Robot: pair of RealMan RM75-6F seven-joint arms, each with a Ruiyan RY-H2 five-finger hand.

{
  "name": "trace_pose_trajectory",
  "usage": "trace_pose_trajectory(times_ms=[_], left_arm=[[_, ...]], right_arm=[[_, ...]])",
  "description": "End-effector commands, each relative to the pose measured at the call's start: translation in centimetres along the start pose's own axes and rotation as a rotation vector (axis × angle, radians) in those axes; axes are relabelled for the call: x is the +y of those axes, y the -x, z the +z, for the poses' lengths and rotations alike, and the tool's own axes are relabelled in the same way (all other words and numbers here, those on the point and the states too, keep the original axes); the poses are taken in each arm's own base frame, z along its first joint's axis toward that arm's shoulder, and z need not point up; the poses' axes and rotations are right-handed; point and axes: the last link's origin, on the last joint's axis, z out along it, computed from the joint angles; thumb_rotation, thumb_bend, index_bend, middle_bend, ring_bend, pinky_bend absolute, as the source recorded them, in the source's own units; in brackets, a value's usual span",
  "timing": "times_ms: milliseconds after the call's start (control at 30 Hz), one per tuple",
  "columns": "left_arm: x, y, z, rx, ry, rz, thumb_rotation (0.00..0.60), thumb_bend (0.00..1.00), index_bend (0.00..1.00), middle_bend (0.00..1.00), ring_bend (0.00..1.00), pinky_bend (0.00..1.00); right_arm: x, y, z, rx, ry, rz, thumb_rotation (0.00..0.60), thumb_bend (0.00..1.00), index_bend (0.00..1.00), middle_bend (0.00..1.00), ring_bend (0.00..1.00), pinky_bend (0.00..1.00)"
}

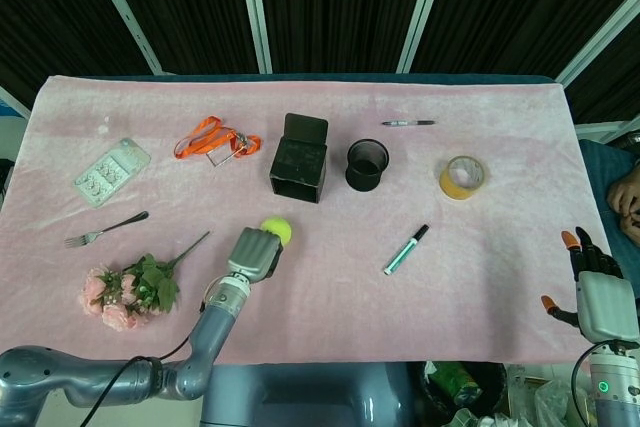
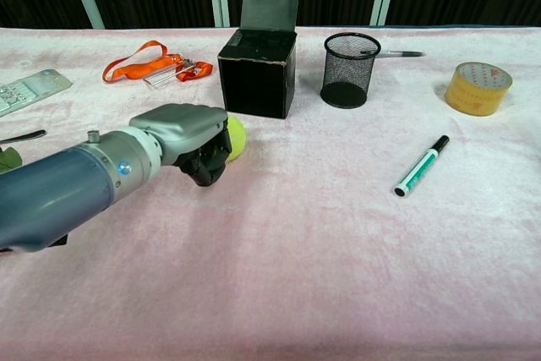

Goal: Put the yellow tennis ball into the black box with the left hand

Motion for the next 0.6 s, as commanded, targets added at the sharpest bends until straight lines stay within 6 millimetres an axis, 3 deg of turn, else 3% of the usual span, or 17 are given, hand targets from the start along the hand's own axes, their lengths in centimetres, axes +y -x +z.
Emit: trace_pose_trajectory(times_ms=[33, 367, 600], left_arm=[[0.6, -0.8, 1.8, 0.008, -0.017, -0.001, 0.600, 0.59, 0.86, 0.98, 0.87, 0.95], [2.1, -2.3, 6.6, 0.018, -0.077, 0.042, 0.600, 0.59, 0.86, 0.98, 0.87, 0.95], [3.0, -1.4, 8.0, -0.019, -0.084, 0.054, 0.600, 0.59, 0.86, 0.98, 0.87, 0.95]], right_arm=[[0.0, 0.0, 0.0, -0.001, 0.002, 0.003, 0.600, 0.10, 0.08, 0.00, 0.12, 0.16], [0.0, 0.0, 0.0, -0.003, 0.007, 0.009, 0.600, 0.10, 0.08, 0.00, 0.12, 0.16], [0.0, -0.1, 0.1, -0.001, 0.011, 0.016, 0.600, 0.10, 0.08, 0.00, 0.12, 0.16]])
